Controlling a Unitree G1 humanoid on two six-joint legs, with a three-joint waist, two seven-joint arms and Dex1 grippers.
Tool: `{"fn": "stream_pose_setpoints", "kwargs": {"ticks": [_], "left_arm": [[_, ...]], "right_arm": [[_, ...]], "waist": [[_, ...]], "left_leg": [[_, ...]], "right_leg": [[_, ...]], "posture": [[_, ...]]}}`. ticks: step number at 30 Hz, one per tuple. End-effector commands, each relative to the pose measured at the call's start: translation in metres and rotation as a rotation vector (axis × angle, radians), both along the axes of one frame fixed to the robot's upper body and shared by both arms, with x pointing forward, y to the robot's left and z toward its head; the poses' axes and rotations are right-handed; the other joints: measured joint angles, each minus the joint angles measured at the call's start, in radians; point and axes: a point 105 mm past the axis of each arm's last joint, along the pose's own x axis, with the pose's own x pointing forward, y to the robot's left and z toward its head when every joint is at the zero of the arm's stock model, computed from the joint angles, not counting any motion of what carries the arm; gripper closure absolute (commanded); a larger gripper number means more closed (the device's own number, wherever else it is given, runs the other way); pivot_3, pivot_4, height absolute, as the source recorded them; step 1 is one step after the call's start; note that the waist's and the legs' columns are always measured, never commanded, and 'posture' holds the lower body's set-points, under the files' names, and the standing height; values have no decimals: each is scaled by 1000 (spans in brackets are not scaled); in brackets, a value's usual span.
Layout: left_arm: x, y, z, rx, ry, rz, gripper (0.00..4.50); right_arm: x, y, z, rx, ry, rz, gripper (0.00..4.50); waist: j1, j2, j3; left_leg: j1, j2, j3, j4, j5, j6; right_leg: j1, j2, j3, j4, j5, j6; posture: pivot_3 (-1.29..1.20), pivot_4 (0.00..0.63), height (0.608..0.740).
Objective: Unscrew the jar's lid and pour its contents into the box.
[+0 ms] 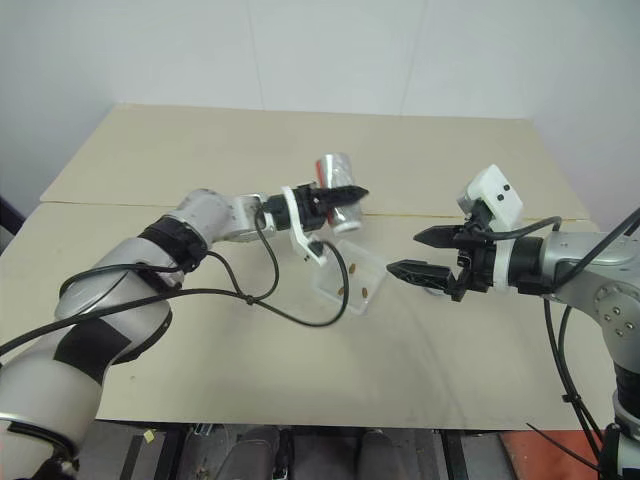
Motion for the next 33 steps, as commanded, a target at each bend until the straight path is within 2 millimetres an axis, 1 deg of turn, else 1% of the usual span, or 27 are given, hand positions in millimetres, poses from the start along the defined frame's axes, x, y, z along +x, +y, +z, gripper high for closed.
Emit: {"fn": "stream_pose_setpoints", "kwargs": {"ticks": [1, 3, 5, 6, 7, 10, 12, 14, 17, 19, 21, 25, 29, 32, 33], "left_arm": [[12, 22, 28, -249, 194, 93, 2557], [16, 32, 35, -353, 291, 125, 2557], [30, 48, 35, -566, 553, 209, 2557], [32, 53, 33, -630, 652, 218, 2557], [34, 60, 29, -721, 795, 219, 2557], [32, 75, 18, -871, 1081, 214, 2557], [28, 86, 13, -980, 1199, 214, 2557], [23, 95, 5, -1071, 1279, 221, 2557], [15, 103, -2, -1177, 1332, 212, 2557], [10, 108, -11, -1224, 1318, 213, 2557], [8, 111, -23, -1305, 1370, 220, 2557], [1, 109, -47, -1323, 1351, 266, 2557], [0, 107, -63, -1337, 1325, 301, 2557], [-1, 107, -72, -1349, 1345, 312, 2557], [-1, 107, -74, -1347, 1342, 319, 2207]], "right_arm": [[3, 9, 13, 30, -64, 52, 48], [5, 13, 14, 30, -85, 67, 48], [8, 20, 20, 45, -137, 102, 48], [9, 23, 21, 49, -156, 115, 48], [9, 26, 23, 44, -196, 141, 48], [10, 29, 24, 30, -242, 174, 48], [11, 29, 24, 23, -247, 180, 48], [12, 28, 23, 15, -249, 184, 48], [11, 27, 23, 8, -248, 192, 48], [11, 27, 23, 5, -248, 194, 48], [11, 26, 22, 5, -246, 190, 48], [10, 26, 22, 3, -246, 187, 48], [8, 26, 21, 4, -245, 183, 48], [7, 25, 21, 2, -247, 180, 48], [7, 25, 22, 2, -248, 179, 14]], "waist": [[-1, 0, 0], [-2, 0, 0], [-1, 0, 0], [-1, 0, 0], [-1, 0, 0], [-10, 0, 0], [-21, 0, 0], [-25, 0, 0], [-26, 0, 0], [-24, 0, 0], [-23, 0, 0], [-23, 0, 0], [-21, 0, 0], [-22, 0, 0], [-22, 0, 0]], "left_leg": [[0, 0, 0, 0, 0, -1], [0, 0, 1, 1, 0, -1], [0, 0, 1, 2, 1, -1], [0, 0, 1, 3, 1, -2], [0, 0, 1, 4, 2, -3], [0, 0, 1, 4, 2, -3], [0, 0, -1, 4, 2, -3], [0, 1, -5, 4, 2, -4], [0, 0, -8, 4, 2, -4], [1, 0, -8, 4, 2, -3], [2, 0, -8, 4, 0, 0], [3, 0, -8, 4, 0, 0], [3, 0, -8, 4, 0, 0], [4, 0, -7, 4, 0, 1], [4, 0, -7, 4, -1, 1]], "right_leg": [[0, 0, 0, 0, 0, 0], [0, 0, 0, 2, 0, 0], [0, 0, 0, 2, 0, 0], [1, 0, -1, 3, 0, 0], [1, 0, -1, 3, 0, 0], [1, 0, -1, 3, 0, 0], [0, 0, -1, 3, 0, 0], [0, 0, -1, 4, 0, 1], [1, 0, 0, 5, 0, 0], [2, 0, 0, 5, 0, 0], [3, 0, 0, 5, 0, 0], [3, 0, 1, 5, 0, 0], [3, 0, 1, 5, 0, 0], [3, 0, 1, 5, 0, 0], [3, 0, 1, 5, 0, 0]], "posture": [[0, 150, 740], [0, 150, 740], [0, 150, 740], [0, 150, 740], [0, 150, 740], [0, 150, 740], [0, 150, 740], [0, 150, 740], [0, 150, 740], [0, 150, 740], [0, 150, 740], [0, 150, 740], [0, 150, 740], [0, 150, 740], [0, 150, 740]]}}
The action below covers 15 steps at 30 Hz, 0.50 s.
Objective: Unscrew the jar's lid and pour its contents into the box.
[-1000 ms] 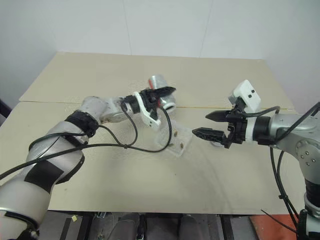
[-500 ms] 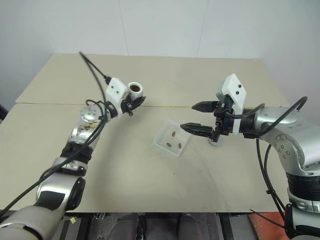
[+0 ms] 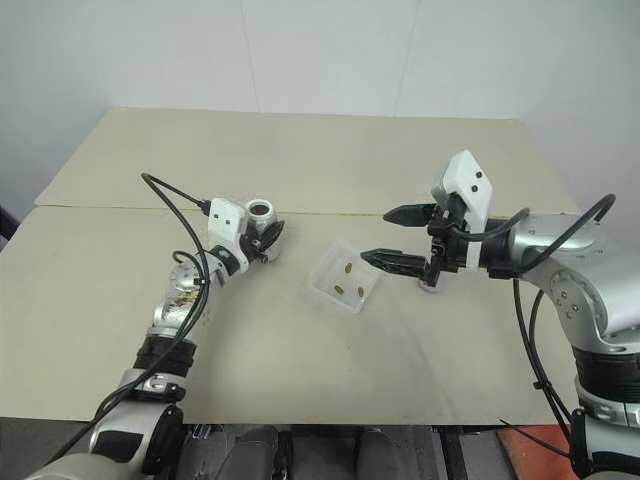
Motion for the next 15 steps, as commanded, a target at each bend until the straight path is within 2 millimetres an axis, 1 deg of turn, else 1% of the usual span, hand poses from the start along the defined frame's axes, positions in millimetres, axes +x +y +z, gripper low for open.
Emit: {"fn": "stream_pose_setpoints", "kwargs": {"ticks": [1, 2, 6, 7, 12, 15], "left_arm": [[-1, -1, -1, 15, -21, 5, 1809], [-1, 0, -2, 21, -21, 6, 1588], [-5, 4, 2, 27, -26, 0, 259], [-7, 7, 2, 40, -30, -2, 32], [-27, 13, 0, 129, -58, -61, 32], [-46, 25, -6, 209, -30, -112, 32]], "right_arm": [[-6, -2, 15, -1, -68, -1, 0], [-6, -2, 15, -2, -69, -2, 0], [-7, -2, 15, -6, -71, 3, 0], [-7, -1, 16, -6, -73, 5, 0], [-7, 1, 14, -9, -75, 12, 0], [-7, 1, 14, -12, -76, 11, 0]], "waist": [[0, 0, 0], [0, 0, 0], [-1, 0, 0], [-1, 0, 0], [-2, 0, 0], [-4, 0, 0]], "left_leg": [[0, 0, 0, 0, 0, 0], [0, 0, 0, -1, 0, 0], [0, 0, 0, -1, 0, 0], [0, 0, 0, -1, 0, 0], [1, 0, 0, -2, 0, 0], [2, 1, 0, -3, 0, 0]], "right_leg": [[0, 0, 0, 0, 0, 0], [0, 0, 0, 0, 0, 0], [0, 0, 0, 0, 0, 0], [0, 0, 0, 0, 0, 0], [0, 0, 1, 0, 0, 0], [0, 0, 1, 0, 0, 0]], "posture": [[0, 150, 740], [0, 150, 740], [0, 150, 740], [0, 150, 740], [0, 150, 740], [0, 150, 740]]}}
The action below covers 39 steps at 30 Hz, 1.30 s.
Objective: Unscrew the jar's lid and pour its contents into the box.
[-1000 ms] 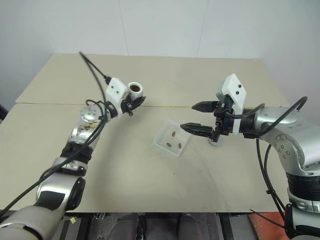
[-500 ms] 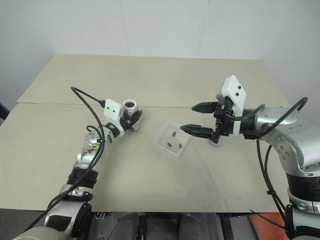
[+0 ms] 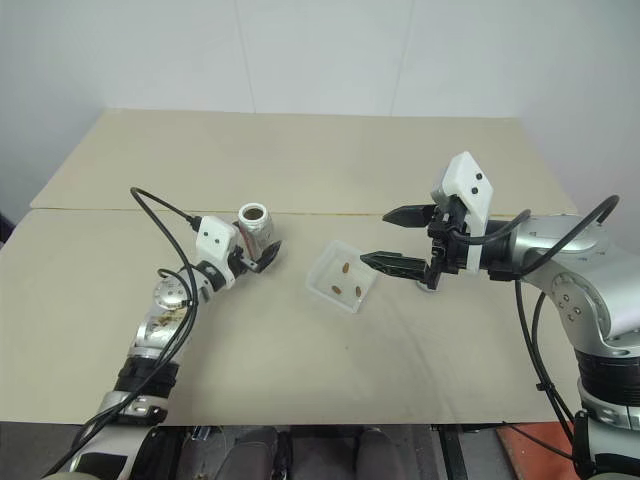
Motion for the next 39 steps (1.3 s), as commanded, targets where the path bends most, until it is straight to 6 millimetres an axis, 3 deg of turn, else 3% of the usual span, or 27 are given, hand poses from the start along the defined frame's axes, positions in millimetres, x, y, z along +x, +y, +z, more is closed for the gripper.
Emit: {"fn": "stream_pose_setpoints", "kwargs": {"ticks": [1, 5, 7, 13, 20, 39], "left_arm": [[-19, 6, 11, 73, -13, -63, 32], [-39, 21, 18, 133, 20, -111, 32], [-53, 29, 26, 179, 37, -222, 32], [-74, 60, 87, 184, 71, -507, 32], [-98, 73, 120, 236, 74, -772, 32], [-102, 67, 112, 196, 88, -823, 32]], "right_arm": [[-4, -1, 11, -5, -64, 2, 0], [-4, -3, 10, -13, -64, -6, 0], [-6, -4, 8, -12, -60, -5, 0], [-7, -10, 3, -36, -52, -7, 0], [-5, -20, 4, -52, -52, -41, 0], [-17, -18, -3, -46, -51, -57, 0]], "waist": [[-1, 0, 0], [2, 0, 0], [1, 0, 0], [2, 0, 0], [-1, 0, 0], [0, 0, 0]], "left_leg": [[1, 0, 1, 0, 0, 0], [1, 1, 1, 0, -1, 1], [1, 1, 1, 0, -1, 1], [1, 2, 2, -1, -1, 1], [1, 2, 7, -3, -1, 1], [1, 4, 8, -2, -1, 1]], "right_leg": [[0, 0, 1, 0, 0, 0], [0, 0, 0, 0, 0, 0], [0, 0, 0, 0, 0, 0], [0, 1, -1, -1, 0, -1], [-1, 2, 0, -2, -1, -1], [-1, 3, 1, -2, -1, -1]], "posture": [[0, 150, 740], [0, 150, 740], [0, 150, 740], [0, 150, 740], [0, 150, 740], [0, 150, 740]]}}
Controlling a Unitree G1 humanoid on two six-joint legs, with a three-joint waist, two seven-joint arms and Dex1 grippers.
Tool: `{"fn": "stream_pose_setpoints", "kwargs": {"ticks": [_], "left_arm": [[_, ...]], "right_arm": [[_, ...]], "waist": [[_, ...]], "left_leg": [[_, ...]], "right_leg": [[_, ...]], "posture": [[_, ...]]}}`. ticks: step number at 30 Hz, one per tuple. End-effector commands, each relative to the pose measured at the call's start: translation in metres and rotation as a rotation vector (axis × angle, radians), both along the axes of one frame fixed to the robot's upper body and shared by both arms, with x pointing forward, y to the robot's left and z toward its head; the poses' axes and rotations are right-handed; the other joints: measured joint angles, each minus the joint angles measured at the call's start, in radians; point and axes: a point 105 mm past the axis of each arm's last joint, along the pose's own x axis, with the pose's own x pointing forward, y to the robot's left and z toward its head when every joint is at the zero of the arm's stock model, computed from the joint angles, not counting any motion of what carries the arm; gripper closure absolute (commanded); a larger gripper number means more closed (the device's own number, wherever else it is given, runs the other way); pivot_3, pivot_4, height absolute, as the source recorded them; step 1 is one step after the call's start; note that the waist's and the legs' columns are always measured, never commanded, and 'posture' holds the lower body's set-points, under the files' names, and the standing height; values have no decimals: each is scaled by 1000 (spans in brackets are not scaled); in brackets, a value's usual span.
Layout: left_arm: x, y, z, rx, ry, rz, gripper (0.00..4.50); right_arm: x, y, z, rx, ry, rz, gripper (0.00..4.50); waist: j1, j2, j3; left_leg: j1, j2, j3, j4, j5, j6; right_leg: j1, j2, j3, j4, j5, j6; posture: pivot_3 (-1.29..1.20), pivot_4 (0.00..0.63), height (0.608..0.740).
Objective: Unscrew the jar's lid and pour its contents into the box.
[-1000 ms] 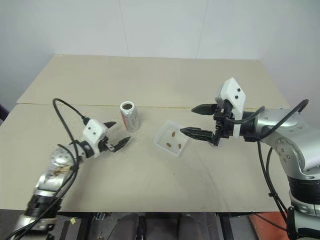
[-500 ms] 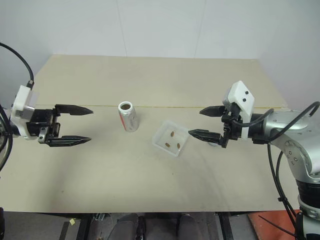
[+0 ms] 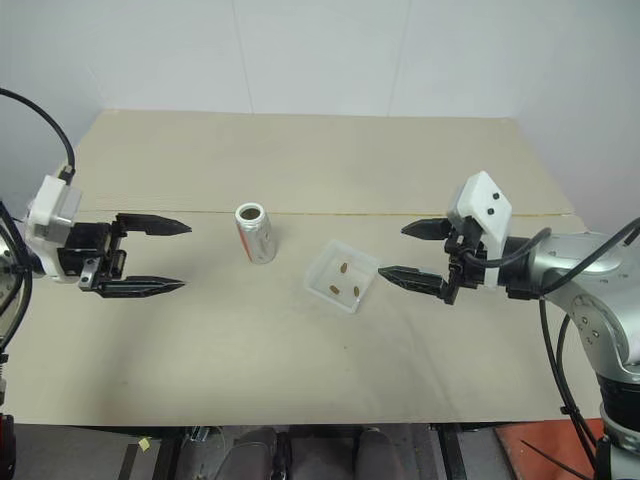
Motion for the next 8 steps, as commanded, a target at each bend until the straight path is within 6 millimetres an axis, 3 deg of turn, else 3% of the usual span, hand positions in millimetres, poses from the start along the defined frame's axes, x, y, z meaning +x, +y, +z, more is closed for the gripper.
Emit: {"fn": "stream_pose_setpoints", "kwargs": {"ticks": [1, 8], "left_arm": [[-5, -2, 7, -13, -35, -20, 32], [-4, -2, 5, -18, -31, -29, 32]], "right_arm": [[-6, 1, 12, 10, -51, 9, 0], [-9, 0, 12, 9, -54, 5, 0]], "waist": [[0, 0, 0], [0, 0, 0]], "left_leg": [[0, 0, 0, 0, 0, 0], [0, 0, -1, 0, 0, 0]], "right_leg": [[0, 0, 0, 0, 0, 0], [0, 0, 0, 0, 0, 0]], "posture": [[0, 150, 740], [0, 150, 740]]}}
